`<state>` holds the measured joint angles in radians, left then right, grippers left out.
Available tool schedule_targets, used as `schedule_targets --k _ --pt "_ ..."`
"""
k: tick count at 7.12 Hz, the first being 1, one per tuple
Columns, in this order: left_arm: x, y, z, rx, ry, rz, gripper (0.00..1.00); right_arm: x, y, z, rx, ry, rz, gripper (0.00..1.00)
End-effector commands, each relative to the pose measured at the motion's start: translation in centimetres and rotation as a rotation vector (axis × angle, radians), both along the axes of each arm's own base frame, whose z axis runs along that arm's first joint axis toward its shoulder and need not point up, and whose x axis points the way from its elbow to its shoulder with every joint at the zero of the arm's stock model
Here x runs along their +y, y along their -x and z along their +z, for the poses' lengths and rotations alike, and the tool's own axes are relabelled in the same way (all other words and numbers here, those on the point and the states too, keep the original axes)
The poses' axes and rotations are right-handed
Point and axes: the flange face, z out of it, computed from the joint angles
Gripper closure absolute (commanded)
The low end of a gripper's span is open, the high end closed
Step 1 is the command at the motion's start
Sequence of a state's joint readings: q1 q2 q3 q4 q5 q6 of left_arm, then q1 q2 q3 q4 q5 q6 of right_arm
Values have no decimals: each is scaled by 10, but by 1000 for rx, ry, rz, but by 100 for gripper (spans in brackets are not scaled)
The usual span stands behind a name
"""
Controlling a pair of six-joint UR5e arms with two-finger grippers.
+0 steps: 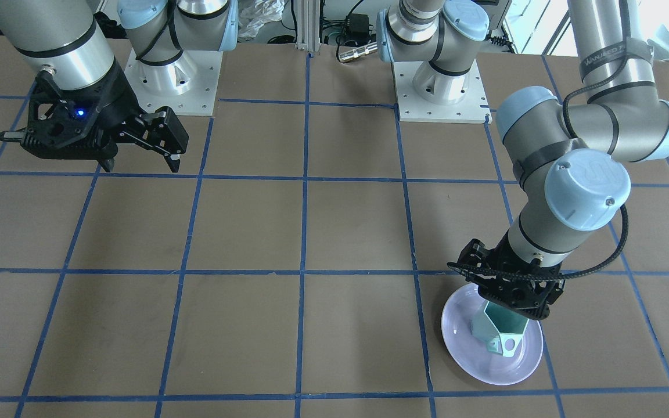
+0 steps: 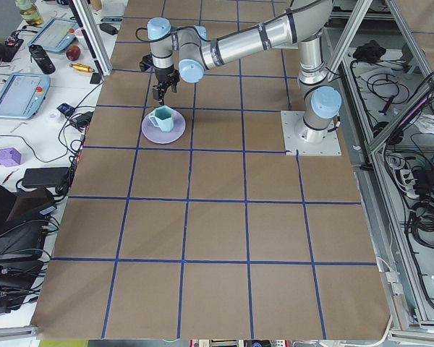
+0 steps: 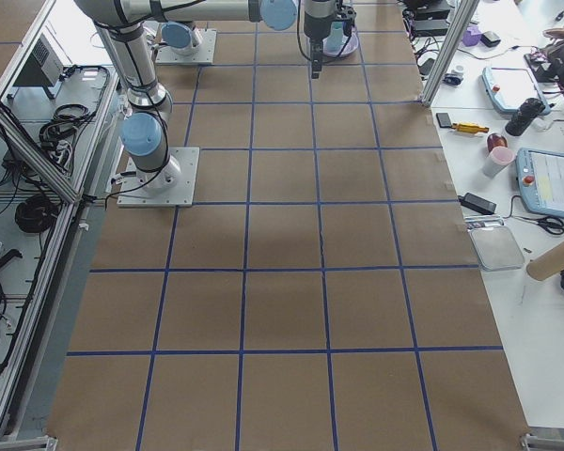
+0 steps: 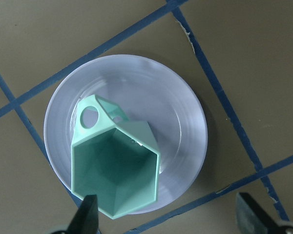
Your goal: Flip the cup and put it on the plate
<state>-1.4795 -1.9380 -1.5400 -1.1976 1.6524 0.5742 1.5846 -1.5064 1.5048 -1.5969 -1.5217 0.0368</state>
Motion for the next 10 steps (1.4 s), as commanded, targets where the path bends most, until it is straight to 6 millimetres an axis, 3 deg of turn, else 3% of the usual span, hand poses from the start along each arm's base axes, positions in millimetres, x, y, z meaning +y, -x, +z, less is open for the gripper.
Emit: schedule_targets --k 1,4,7,8,10 --pt "34 27 52 4 5 68 0 0 0 0 0 0 0 0" --pt "89 58 115 21 9 234 0 0 0 0 0 0 0 0" --pt "131 66 162 80 41 399 0 0 0 0 0 0 0 0" --pt "151 68 175 104 25 469 0 0 0 0 0 0 0 0" --pt "160 68 172 101 24 590 0 0 0 0 0 0 0 0"
